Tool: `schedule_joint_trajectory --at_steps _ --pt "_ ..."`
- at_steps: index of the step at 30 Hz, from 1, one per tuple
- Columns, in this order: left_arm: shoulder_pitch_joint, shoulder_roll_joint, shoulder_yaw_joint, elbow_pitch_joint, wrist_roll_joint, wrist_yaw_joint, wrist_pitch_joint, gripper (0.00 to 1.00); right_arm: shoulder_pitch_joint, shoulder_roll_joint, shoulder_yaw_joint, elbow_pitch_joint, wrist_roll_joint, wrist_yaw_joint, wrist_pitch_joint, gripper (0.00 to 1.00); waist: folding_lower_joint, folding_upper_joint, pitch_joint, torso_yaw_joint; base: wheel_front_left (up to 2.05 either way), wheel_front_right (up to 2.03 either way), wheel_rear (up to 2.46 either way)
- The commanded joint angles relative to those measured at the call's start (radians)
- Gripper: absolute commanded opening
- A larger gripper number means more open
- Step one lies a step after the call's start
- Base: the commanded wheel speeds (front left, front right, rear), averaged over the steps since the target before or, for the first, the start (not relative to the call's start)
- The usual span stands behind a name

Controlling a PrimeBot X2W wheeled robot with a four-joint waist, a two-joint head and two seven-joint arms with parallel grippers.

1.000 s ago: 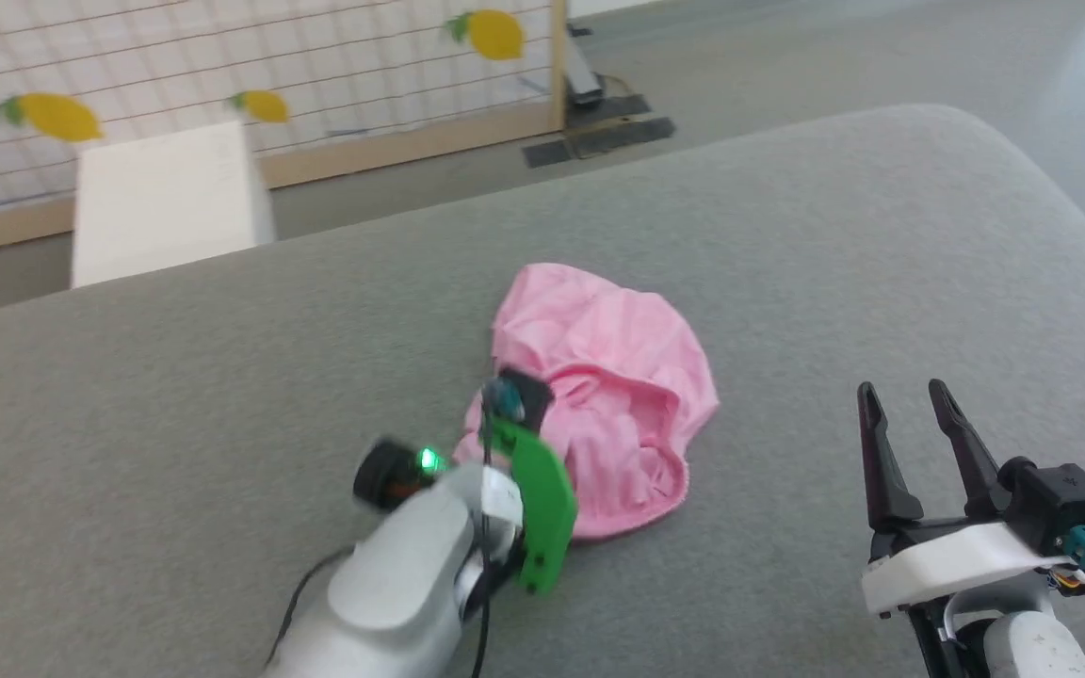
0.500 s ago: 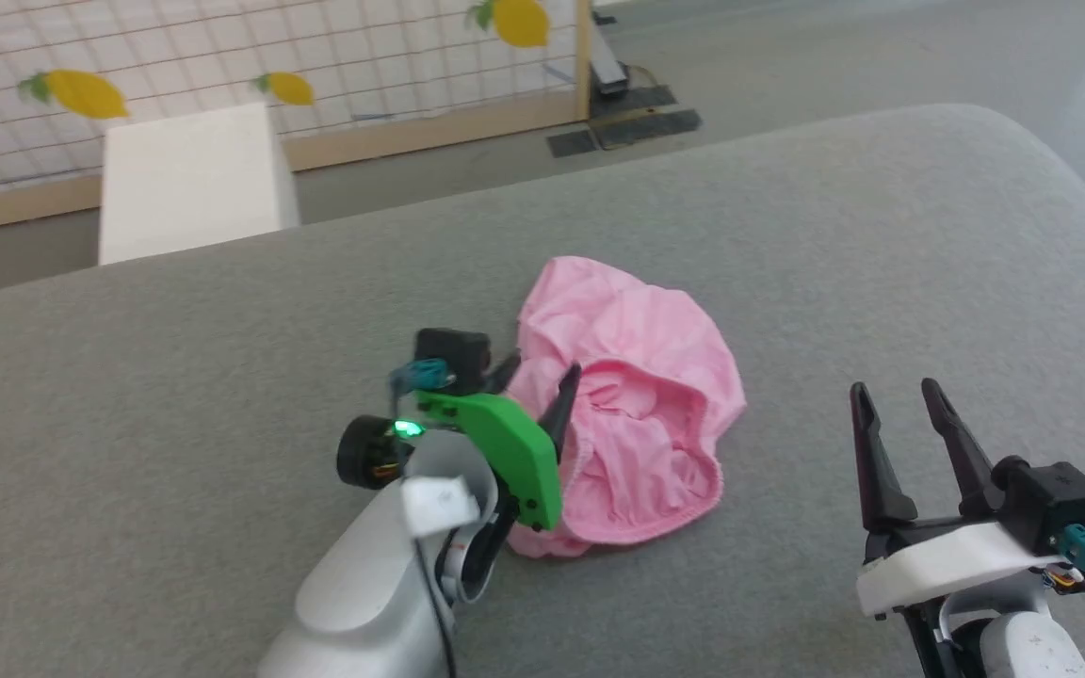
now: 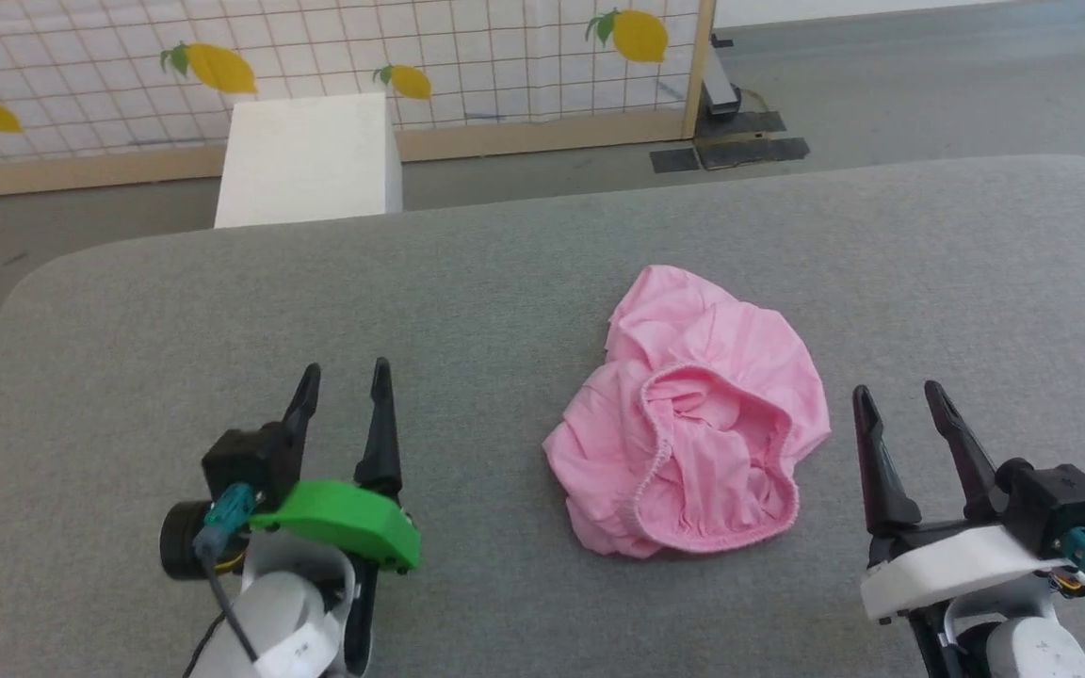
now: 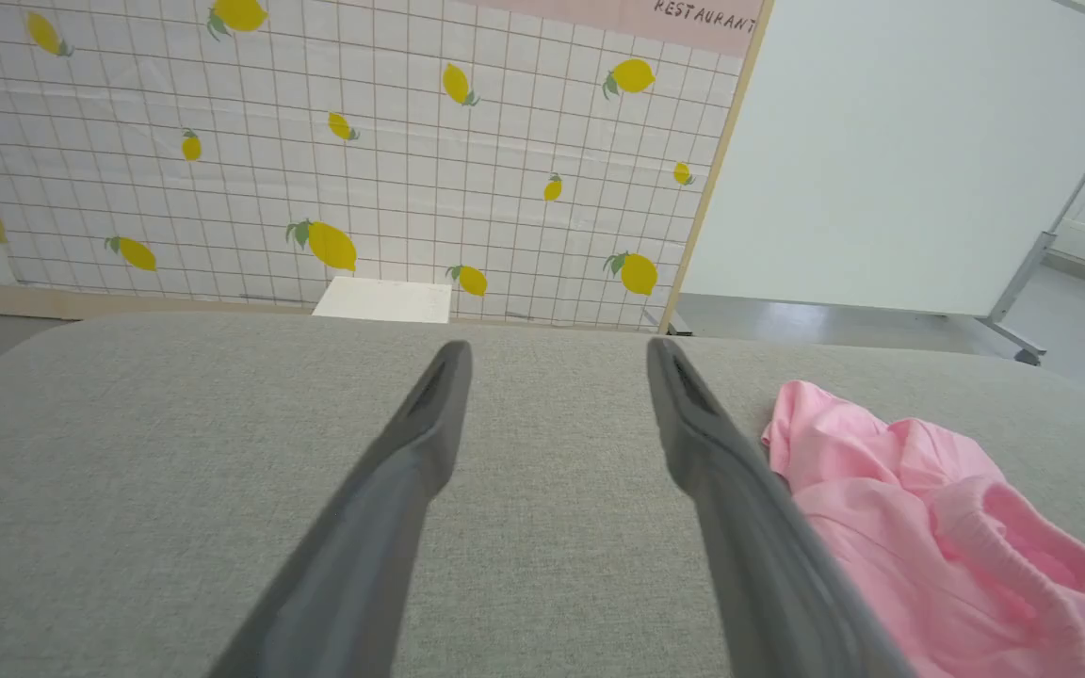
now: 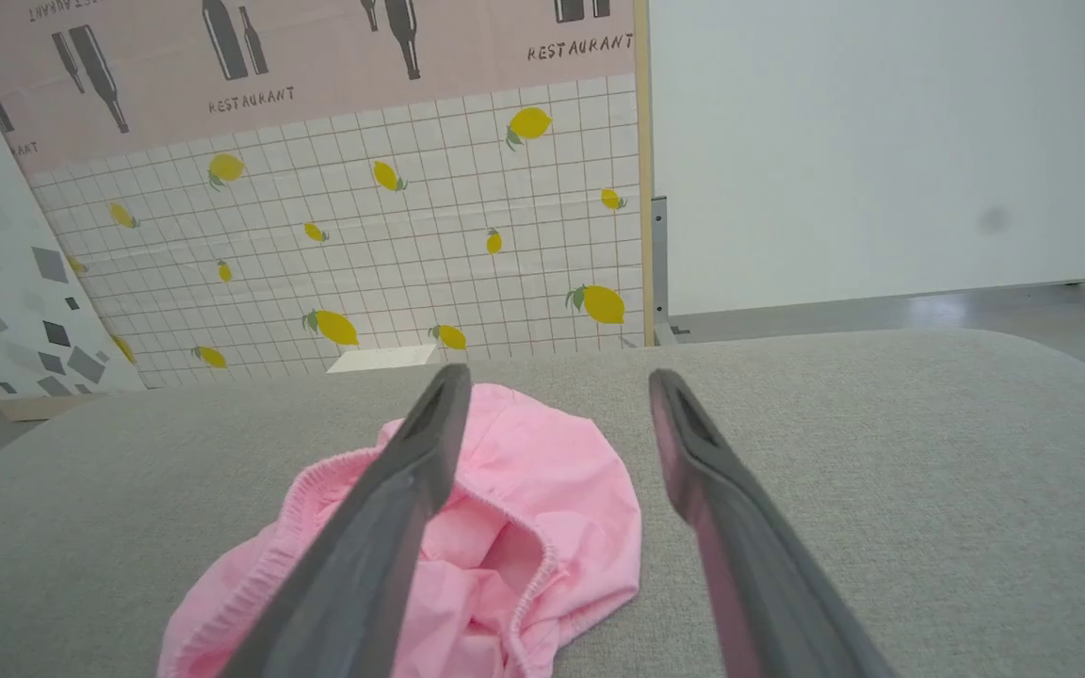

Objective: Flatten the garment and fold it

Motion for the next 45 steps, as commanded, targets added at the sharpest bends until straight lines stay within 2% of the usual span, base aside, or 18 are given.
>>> schedule_joint_trajectory --at_steps 1,4,8,15,17,21,25,26,27,28,33,40,42,45 --pt "0.033 0.005 0.013 -0.032 0.017 -0.003 -0.007 1.00 0.011 0.000 -0.003 -0.007 -0.006 -0.002 0.001 1.00 0.0001 0.0000 0.007 0.015 0.00 0.00 0.00" --pt "0.074 0.001 0.006 -0.065 0.031 -0.040 -0.007 1.00 0.006 0.000 -0.007 -0.011 -0.006 -0.002 0.005 1.00 0.0001 0.0000 0.014 0.018 0.00 0.00 0.00" --pt "0.065 -0.006 -0.070 -0.058 0.047 -0.106 0.009 1.00 -0.001 0.000 -0.016 -0.013 -0.008 -0.002 0.006 1.00 0.0001 0.0000 0.027 0.011 0.00 0.00 0.00" --pt "-0.006 -0.052 -0.236 -0.007 0.071 -0.211 0.163 1.00 -0.007 0.000 -0.014 -0.001 0.008 -0.002 -0.005 1.00 0.0001 0.0000 0.047 -0.025 0.00 0.00 0.00" --pt "-0.020 -0.067 -0.265 0.008 0.064 -0.226 0.212 1.00 -0.012 0.000 -0.010 0.008 0.013 -0.002 -0.009 1.00 0.0001 0.0000 0.050 -0.038 0.00 0.00 0.00" --pt "-0.049 -0.086 -0.297 0.054 0.053 -0.222 0.318 1.00 -0.020 0.000 -0.003 0.019 0.021 -0.002 -0.019 1.00 0.0001 0.0000 0.059 -0.066 0.00 0.00 0.00" --pt "-0.082 -0.091 -0.311 0.109 0.069 -0.166 0.445 1.00 -0.026 0.000 0.003 0.031 0.027 -0.002 -0.027 1.00 0.0001 0.0000 0.063 -0.093 0.00 0.00 0.00" --pt "-0.089 -0.092 -0.315 0.113 0.069 -0.160 0.468 0.80 -0.027 0.000 0.002 0.034 0.028 -0.002 -0.029 1.00 0.0001 0.0000 0.064 -0.099 0.00 0.00 0.00" --pt "-0.095 -0.096 -0.314 0.110 0.060 -0.161 0.482 0.14 -0.027 0.000 0.001 0.037 0.029 -0.002 -0.031 1.00 0.0001 0.0000 0.064 -0.103 0.00 0.00 0.00" --pt "-0.099 -0.101 -0.313 0.104 0.047 -0.168 0.491 0.00 -0.027 0.000 0.000 0.039 0.030 -0.002 -0.033 1.00 0.0001 0.0000 0.064 -0.106 0.00 0.00 0.00" --pt "-0.149 -0.121 -0.328 0.056 0.013 -0.217 0.482 0.00 -0.028 0.000 -0.003 0.048 0.031 -0.002 -0.040 1.00 0.0001 0.0000 0.063 -0.114 0.00 0.00 0.00" --pt "-0.344 -0.147 -0.369 -0.035 -0.012 -0.252 0.323 0.00 -0.027 0.000 -0.009 0.054 0.020 -0.002 -0.041 1.00 0.0001 0.0000 0.064 -0.101 0.00 0.00 0.00" --pt "-0.409 -0.148 -0.392 -0.073 -0.054 -0.247 0.266 0.00 -0.025 0.000 -0.005 0.055 0.019 -0.002 -0.038 1.00 0.0001 0.0000 0.063 -0.098 0.00 0.00 0.00" --pt "-0.507 -0.148 -0.406 -0.119 -0.120 -0.204 0.169 0.00 -0.023 0.000 0.000 0.056 0.021 -0.002 -0.037 1.00 0.0001 0.0000 0.064 -0.089 0.00 0.00 0.00"
